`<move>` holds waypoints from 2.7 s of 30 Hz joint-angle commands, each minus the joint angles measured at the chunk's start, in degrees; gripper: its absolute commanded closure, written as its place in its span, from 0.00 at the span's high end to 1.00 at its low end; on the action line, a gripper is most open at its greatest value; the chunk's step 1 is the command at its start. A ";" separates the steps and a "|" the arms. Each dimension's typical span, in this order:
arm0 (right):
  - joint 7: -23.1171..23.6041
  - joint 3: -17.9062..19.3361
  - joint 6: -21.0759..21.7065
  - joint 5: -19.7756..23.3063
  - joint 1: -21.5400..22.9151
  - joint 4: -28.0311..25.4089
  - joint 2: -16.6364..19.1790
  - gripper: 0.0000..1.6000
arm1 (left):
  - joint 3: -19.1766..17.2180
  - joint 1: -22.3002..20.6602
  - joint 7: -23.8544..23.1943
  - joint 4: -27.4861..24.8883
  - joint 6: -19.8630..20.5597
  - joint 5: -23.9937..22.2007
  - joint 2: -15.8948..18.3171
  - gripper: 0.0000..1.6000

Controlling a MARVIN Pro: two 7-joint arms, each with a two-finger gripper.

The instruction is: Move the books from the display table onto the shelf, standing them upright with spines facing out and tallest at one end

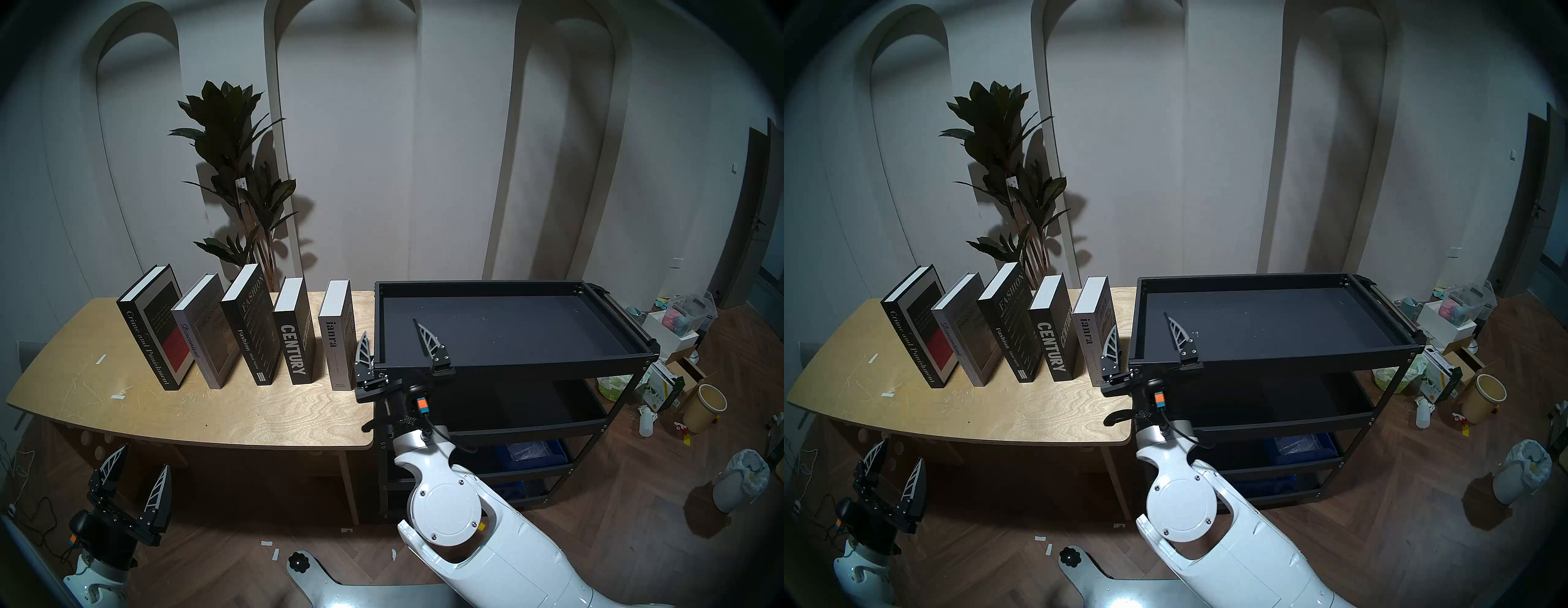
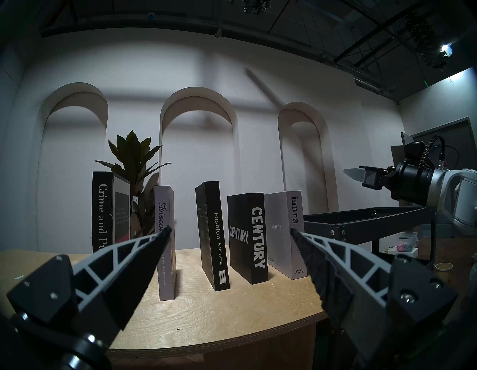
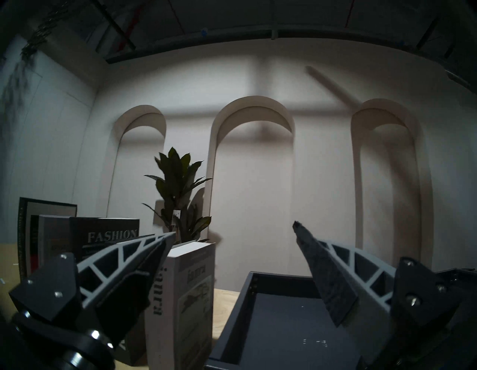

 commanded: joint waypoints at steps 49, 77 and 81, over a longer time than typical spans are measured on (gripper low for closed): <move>-29.18 -18.15 -2.75 16.97 30.34 37.81 -23.38 1.00 | -0.04 -0.28 -0.13 -0.38 -0.11 -0.08 0.10 1.00; -32.36 -19.06 -12.15 27.71 43.36 61.03 -34.39 1.00 | -0.07 -0.21 -0.14 -0.51 -0.11 -0.10 0.07 1.00; -31.04 -18.26 -12.82 28.51 45.29 63.54 -35.22 1.00 | -0.07 -0.20 -0.14 -0.53 -0.11 -0.10 0.07 1.00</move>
